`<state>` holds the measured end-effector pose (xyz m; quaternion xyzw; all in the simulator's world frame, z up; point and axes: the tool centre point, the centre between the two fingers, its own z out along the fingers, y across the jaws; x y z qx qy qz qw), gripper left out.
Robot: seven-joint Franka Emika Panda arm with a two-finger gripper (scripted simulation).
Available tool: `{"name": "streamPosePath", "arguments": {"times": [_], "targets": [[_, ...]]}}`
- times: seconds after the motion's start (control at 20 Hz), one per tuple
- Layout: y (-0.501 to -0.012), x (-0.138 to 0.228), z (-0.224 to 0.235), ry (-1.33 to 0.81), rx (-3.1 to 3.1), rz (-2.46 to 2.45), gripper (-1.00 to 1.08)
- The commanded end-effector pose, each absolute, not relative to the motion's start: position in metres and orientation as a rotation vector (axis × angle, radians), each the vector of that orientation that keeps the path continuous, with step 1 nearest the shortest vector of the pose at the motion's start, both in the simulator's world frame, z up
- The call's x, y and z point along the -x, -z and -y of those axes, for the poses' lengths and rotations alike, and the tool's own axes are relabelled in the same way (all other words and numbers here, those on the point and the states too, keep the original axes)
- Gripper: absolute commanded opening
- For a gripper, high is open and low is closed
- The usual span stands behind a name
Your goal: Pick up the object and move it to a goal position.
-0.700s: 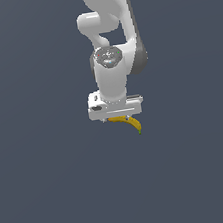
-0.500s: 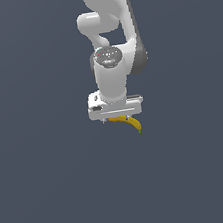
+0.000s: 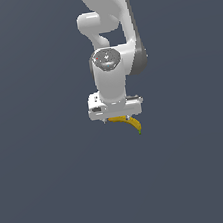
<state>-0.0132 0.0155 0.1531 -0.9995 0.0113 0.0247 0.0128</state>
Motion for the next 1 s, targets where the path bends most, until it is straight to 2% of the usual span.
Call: {"name": "streamPosePath", "arguments": {"times": [0.0, 0.45, 0.95], "targets": [[-0.152, 0.014, -0.016, -0.077, 3.116, -0.022, 1.0], [-0.138, 0.022, -0.021, -0.069, 3.12, 0.178, 1.0], [-0.109, 0.042, -0.036, -0.049, 3.071, 0.658, 1.0]]}}
